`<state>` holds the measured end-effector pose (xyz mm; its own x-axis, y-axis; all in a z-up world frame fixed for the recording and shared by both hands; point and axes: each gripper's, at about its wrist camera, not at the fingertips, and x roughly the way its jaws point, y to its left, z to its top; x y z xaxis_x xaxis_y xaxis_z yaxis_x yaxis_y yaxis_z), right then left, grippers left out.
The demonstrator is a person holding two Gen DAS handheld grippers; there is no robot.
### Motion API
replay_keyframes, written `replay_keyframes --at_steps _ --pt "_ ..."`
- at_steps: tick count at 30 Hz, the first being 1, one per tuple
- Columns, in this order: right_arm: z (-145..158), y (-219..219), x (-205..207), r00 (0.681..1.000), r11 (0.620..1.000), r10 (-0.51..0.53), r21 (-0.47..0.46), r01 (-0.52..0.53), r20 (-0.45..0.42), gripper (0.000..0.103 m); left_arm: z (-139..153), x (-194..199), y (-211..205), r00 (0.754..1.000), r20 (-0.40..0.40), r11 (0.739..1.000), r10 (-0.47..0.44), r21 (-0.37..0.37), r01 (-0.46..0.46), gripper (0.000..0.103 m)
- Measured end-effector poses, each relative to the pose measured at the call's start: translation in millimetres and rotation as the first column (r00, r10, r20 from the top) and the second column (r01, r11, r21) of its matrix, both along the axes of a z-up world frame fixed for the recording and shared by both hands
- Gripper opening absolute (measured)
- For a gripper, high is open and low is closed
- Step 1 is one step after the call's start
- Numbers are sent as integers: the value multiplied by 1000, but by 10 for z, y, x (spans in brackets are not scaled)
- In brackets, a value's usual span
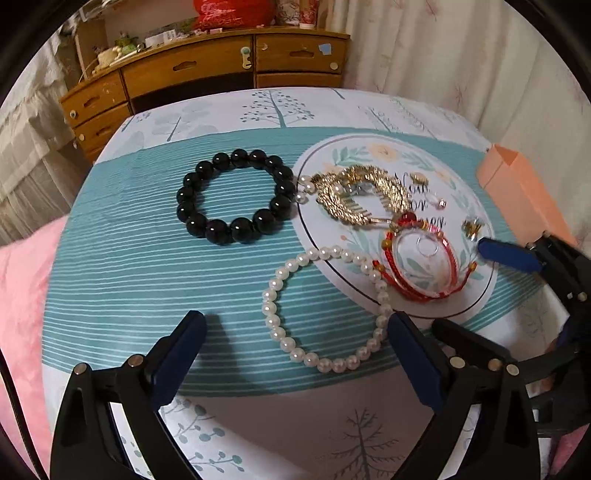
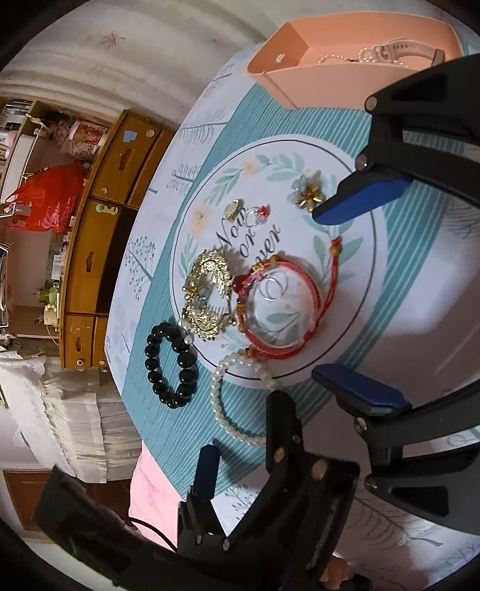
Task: Organize jewelry
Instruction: 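Grasp the pearl bracelet with the left tool while the right tool grasps the red string bracelet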
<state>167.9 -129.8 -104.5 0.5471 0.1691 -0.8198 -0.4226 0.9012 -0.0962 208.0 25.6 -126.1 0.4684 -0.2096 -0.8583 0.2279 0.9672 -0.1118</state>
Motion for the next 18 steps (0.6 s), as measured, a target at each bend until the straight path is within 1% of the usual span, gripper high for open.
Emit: replay_keyframes --at_steps 2,4,6,8,9,11,14,16,17,18 --pt "-3 26 39 1000 1000 -4 3 4 -3 78 13 22 77 1000 -5 999 17 -36 -18 95" --pt "-8 48 83 1000 1000 -12 8 12 -9 78 20 50 140 999 -5 998 38 -56 -38 92" --pt "-17 65 129 1000 999 -24 23 24 -16 78 26 86 212 998 -1 996 67 -66 -67 86" --pt "-31 72 185 999 998 -41 49 43 -34 78 34 119 259 996 2 994 85 -65 -85 78" --pt "-40 71 212 998 997 -50 64 53 -44 78 38 132 280 996 2 994 90 -68 -90 76" --pt "-49 92 233 998 996 -56 62 58 -36 78 40 156 303 995 5 993 95 -69 -94 70" --pt "-58 134 255 998 997 -54 60 56 -33 78 33 168 299 995 17 994 94 -51 -93 66" --pt "-54 139 259 998 996 -56 62 58 -34 76 25 154 267 996 28 996 90 -20 -89 64" --pt "-50 145 263 998 996 -60 63 62 -30 71 17 147 231 996 37 996 83 14 -83 62" --pt "-46 158 264 998 996 -64 64 65 -27 65 11 139 203 996 42 996 75 41 -77 61"
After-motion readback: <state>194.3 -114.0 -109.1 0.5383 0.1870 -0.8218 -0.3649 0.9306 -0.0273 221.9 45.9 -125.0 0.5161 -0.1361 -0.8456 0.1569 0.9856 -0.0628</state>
